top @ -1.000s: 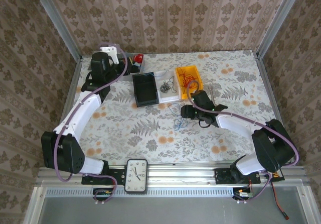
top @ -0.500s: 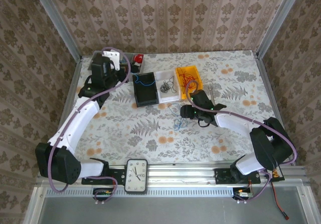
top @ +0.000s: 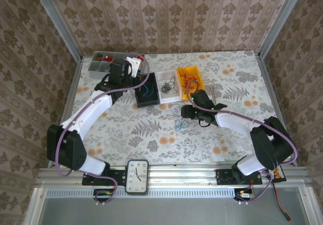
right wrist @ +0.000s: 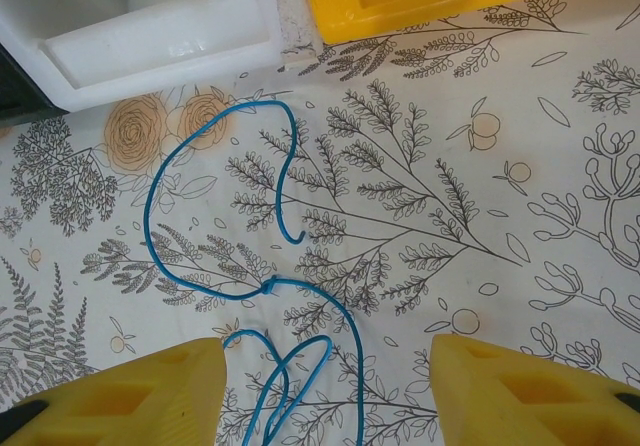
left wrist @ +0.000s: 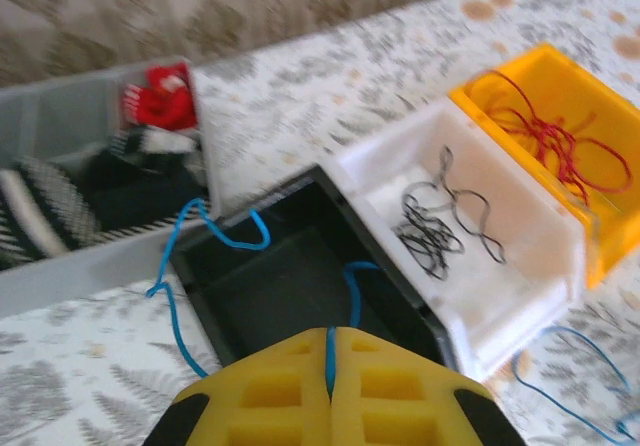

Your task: Untangle the cables

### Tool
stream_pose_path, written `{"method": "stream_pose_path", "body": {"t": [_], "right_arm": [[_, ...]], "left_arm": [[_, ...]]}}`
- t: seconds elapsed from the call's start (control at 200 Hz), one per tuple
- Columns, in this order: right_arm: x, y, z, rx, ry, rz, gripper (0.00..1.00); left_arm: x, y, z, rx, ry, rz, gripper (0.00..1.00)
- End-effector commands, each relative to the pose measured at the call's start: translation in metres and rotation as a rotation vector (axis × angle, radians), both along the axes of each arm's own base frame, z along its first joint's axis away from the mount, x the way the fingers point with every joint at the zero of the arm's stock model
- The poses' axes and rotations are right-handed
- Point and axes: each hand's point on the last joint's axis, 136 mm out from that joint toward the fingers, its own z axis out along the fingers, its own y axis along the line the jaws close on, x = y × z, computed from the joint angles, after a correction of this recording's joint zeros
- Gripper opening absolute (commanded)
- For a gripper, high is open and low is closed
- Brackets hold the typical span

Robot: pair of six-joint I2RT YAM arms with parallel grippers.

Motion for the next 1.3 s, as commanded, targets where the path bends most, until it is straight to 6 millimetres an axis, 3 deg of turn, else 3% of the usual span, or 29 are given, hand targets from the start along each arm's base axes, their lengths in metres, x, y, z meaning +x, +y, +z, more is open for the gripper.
{"method": "stream_pose_path", "body": {"t": [0.0,0.12,0.315,0.655,0.95,1.215,1.295], "right_arm": [[-0.002,-0.007,0.006,-0.023,-0.009,-0.006,0.57],[-0.004,-0.011,0.004,-0.035,-0.009,-0.014,0.57],[-0.006,-0.015,0.002,-0.037,-0.003,-0.022,0.57],[-0.002,-0.015,0.003,-0.038,-0.006,-0.032,0.57],[0.000,-0.016,0.004,-0.050,-0.006,-0.036,0.57],[-0.001,-0.017,0.002,-0.059,-0.002,-0.028,0.57],[-0.001,-0.014,0.003,-0.051,-0.003,-0.016,0.57]], "left_arm": [[-0.012,-0.035,0.002,-0.138,0.125,-0.157,0.00],[-0.016,-0.047,-0.014,-0.157,0.238,-0.205,0.00],[-0.013,-0.038,-0.038,-0.097,0.314,-0.146,0.00],[0.032,0.003,-0.058,-0.060,0.364,0.102,0.00],[0.066,0.000,-0.096,0.028,0.482,0.177,0.00],[0.059,-0.009,-0.120,0.097,0.539,0.189,0.00],[0.062,-0.016,-0.107,0.086,0.503,0.186,0.16]]}}
